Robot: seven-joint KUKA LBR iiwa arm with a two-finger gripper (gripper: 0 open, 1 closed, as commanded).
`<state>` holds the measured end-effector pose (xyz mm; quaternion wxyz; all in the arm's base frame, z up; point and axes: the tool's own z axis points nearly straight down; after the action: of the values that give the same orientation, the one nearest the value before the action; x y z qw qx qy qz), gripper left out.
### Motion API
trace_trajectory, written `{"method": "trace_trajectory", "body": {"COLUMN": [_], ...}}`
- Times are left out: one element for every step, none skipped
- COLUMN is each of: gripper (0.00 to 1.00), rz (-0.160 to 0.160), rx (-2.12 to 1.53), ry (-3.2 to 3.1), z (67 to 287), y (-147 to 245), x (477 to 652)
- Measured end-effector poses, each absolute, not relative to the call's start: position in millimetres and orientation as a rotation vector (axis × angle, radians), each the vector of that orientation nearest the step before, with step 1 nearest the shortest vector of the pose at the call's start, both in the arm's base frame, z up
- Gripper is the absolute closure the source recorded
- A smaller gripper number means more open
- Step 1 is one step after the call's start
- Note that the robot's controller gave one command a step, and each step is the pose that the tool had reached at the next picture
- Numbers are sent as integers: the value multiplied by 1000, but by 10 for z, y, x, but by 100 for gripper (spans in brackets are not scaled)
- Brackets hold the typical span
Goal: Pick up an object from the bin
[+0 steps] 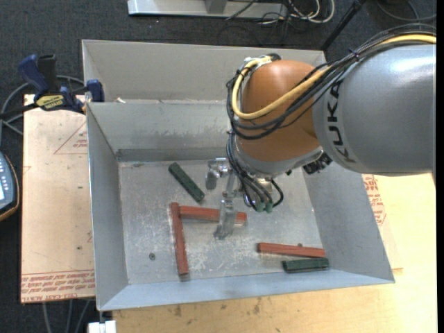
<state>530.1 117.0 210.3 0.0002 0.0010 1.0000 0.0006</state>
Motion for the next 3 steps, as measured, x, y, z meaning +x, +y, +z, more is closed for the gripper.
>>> {"method": "trace_trajectory", "body": {"gripper": [0, 100, 100], "rz": [3, 3, -1], "rx": [-59, -57, -115], "ry": [3141, 3140, 3140], "z": [669, 701, 1013], "y": [1149, 1145, 867], "x": [5496, 5501, 5246]}}
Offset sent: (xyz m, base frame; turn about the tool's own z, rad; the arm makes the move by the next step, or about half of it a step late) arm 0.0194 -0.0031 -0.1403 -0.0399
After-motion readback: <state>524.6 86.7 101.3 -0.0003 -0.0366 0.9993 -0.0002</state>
